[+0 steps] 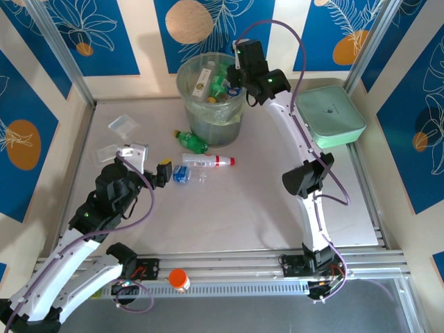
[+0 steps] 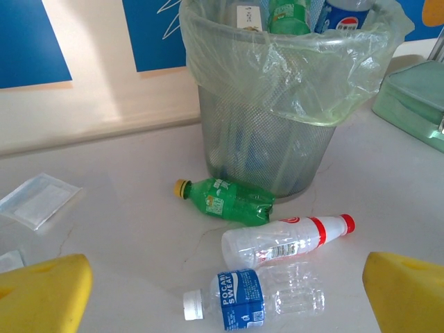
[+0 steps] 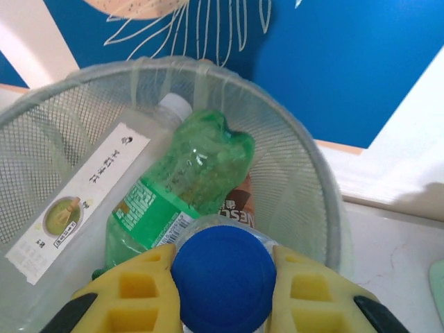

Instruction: Put the plastic bottles in the bin

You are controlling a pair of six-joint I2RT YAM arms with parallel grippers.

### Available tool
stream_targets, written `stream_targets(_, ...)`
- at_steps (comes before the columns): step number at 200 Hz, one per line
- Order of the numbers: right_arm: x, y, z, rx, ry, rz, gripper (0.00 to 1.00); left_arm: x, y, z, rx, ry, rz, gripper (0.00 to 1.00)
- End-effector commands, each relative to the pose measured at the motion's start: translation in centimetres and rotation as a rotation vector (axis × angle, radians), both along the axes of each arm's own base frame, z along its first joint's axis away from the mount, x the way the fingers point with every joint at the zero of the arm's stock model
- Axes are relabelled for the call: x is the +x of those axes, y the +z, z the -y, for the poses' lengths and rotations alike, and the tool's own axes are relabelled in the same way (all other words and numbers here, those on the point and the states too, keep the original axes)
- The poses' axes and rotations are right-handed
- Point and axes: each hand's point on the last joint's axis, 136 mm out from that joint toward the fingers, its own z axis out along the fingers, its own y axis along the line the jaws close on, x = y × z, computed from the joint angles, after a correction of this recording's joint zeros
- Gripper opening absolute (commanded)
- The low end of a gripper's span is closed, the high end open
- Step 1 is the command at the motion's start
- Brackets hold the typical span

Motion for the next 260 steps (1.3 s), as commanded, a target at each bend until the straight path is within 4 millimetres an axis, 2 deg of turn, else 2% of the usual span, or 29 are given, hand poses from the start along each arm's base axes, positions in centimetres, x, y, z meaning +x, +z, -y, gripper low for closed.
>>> stream_targets(1,0.3,-4.8,-1.8,-0.050,0.043,-0.095,0.09,0.0,0.5,0.0,0.003,0.002,0.031,0.99)
stream_targets(33,0.3,-7.0,-2.1,0.005,0.054,-0.177,0.13,0.0,0.4,-0.2,0.005,0.011,0.030,0.99)
stream_targets(55,0.1,-6.5,-2.2,0.052,0.066,-0.197,0.17,0.0,0.4,-0.3,0.008,0.015,0.032,0.99)
stream_targets(71,-0.5,-4.6,-2.4,0.078,0.087,-0.168,0.31,0.0,0.4,-0.4,0.009,0.020,0.030,0.99)
stream_targets(88,-1.4,-1.5,-2.5,0.126,0.109,-0.119,0.47,0.1,0.4,-0.4,0.010,0.022,0.031,0.99)
stream_targets(110,-2.6,2.5,-2.2,0.174,0.127,-0.049,0.62,0.1,0.3,-0.5,0.011,0.025,0.030,0.99)
stream_targets(132,-3.7,5.5,-1.7,0.203,0.133,0.013,0.62,0.1,0.4,-0.6,0.013,0.035,0.032,0.99)
stream_targets(151,-4.1,6.6,-1.3,0.205,0.126,0.039,0.56,0.2,0.4,-0.9,0.016,0.047,0.032,0.99)
stream_targets(160,-4.2,6.7,-1.2,0.210,0.128,0.041,0.50,0.2,0.4,-1.0,0.018,0.055,0.032,0.99)
stream_targets(177,-4.2,6.2,-1.8,0.225,0.155,0.020,0.33,0.2,0.3,-1.2,0.023,0.065,0.031,0.99)
stream_targets(203,-3.5,3.5,-2.4,0.241,0.162,-0.065,0.19,0.2,0.2,-1.2,0.024,0.066,0.028,0.99)
stream_targets(242,-1.7,-2.1,-1.7,0.232,0.113,-0.202,0.12,0.2,0.0,-1.4,0.027,0.074,0.024,0.99)
stream_targets(260,-1.4,-4.1,-1.6,0.220,0.099,-0.247,0.07,0.3,0.0,-1.4,0.031,0.081,0.022,0.99)
